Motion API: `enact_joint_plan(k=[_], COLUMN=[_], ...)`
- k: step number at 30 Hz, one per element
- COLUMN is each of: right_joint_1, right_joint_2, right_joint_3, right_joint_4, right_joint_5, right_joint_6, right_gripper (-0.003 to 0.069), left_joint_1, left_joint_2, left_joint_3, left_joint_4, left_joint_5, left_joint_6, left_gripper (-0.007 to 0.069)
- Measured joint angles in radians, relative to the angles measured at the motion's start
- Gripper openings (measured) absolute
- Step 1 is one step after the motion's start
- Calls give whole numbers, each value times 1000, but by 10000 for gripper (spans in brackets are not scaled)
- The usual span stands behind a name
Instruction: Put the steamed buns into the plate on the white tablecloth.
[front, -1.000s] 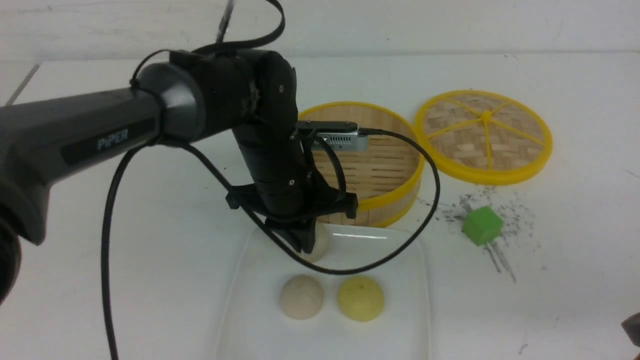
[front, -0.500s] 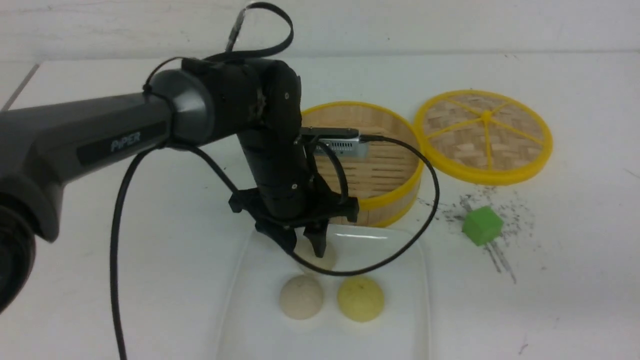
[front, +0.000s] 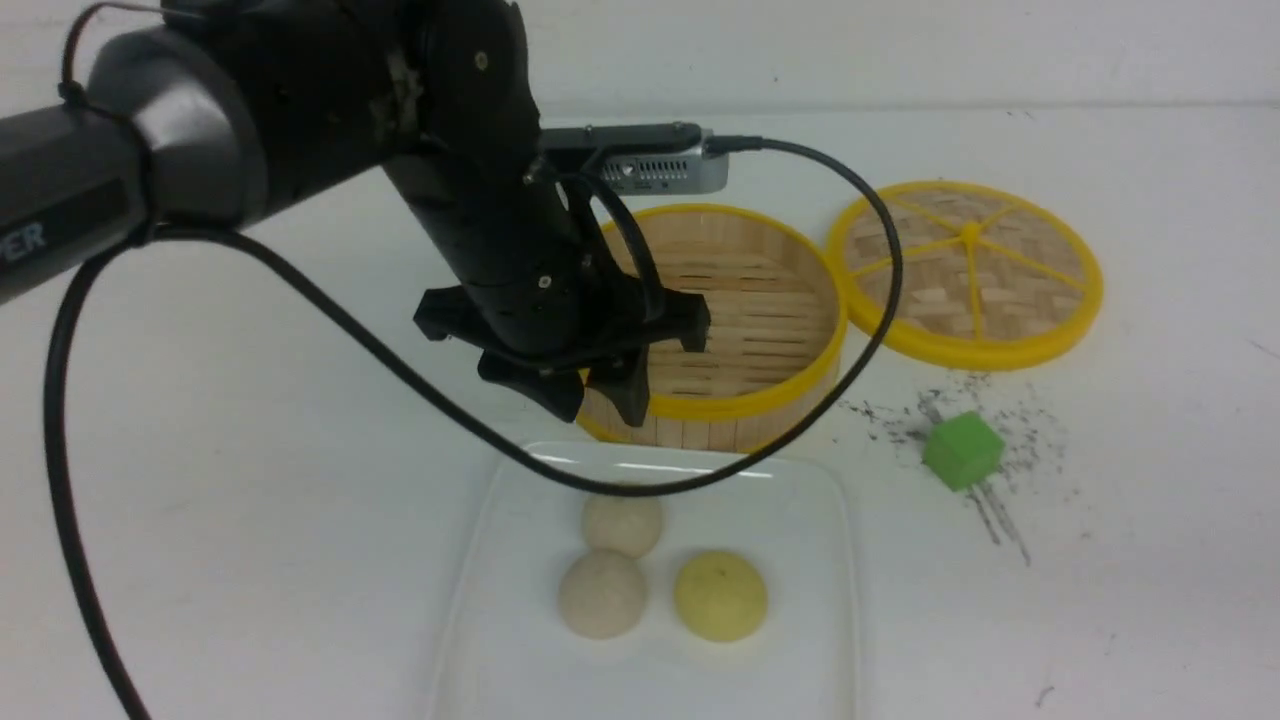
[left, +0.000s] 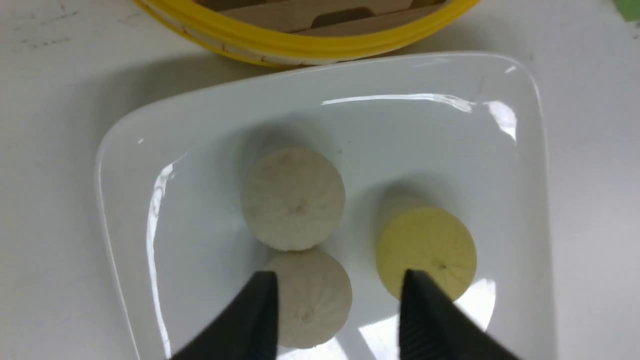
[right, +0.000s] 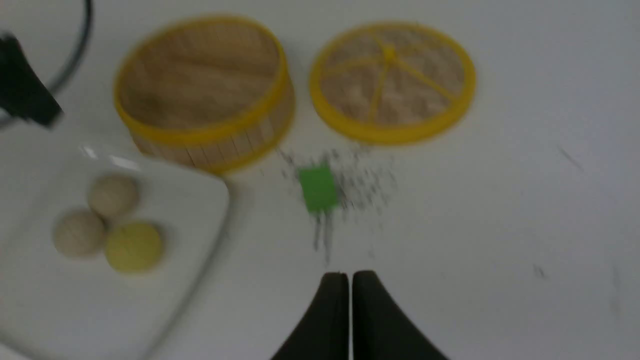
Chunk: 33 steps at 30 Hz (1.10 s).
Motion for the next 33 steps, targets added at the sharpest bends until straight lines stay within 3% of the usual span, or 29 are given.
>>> enact_joint_plan(k=[2, 4, 5, 7, 9, 19, 33], right_joint_1=[0, 0, 0, 0, 0, 0, 0], right_joint_2=[-46, -95, -97, -103, -101, -92, -89], right_joint_3=[42, 132, 140, 215, 271, 332, 333], right_joint_4=[4, 28, 30, 61, 105, 502, 512], right_joint_5=[-65, -228, -239, -356, -430, -513, -529], right_joint_6=[0, -6, -6, -55, -114, -470, -506], right_gripper=[30, 3, 1, -15, -16, -16, -6], left_joint_1=[0, 0, 0, 0, 0, 0, 0], left_joint_2=[-2, -2, -2, -2, -2, -2, -2], left_joint_3=[0, 0, 0, 0, 0, 0, 0], left_joint_4=[3, 16, 16, 25, 27, 39, 41], left_joint_5=[2, 3, 3, 3, 3, 3, 3], left_joint_6=[0, 0, 0, 7, 17, 26, 26], left_gripper=[253, 134, 125, 39, 8, 2, 2])
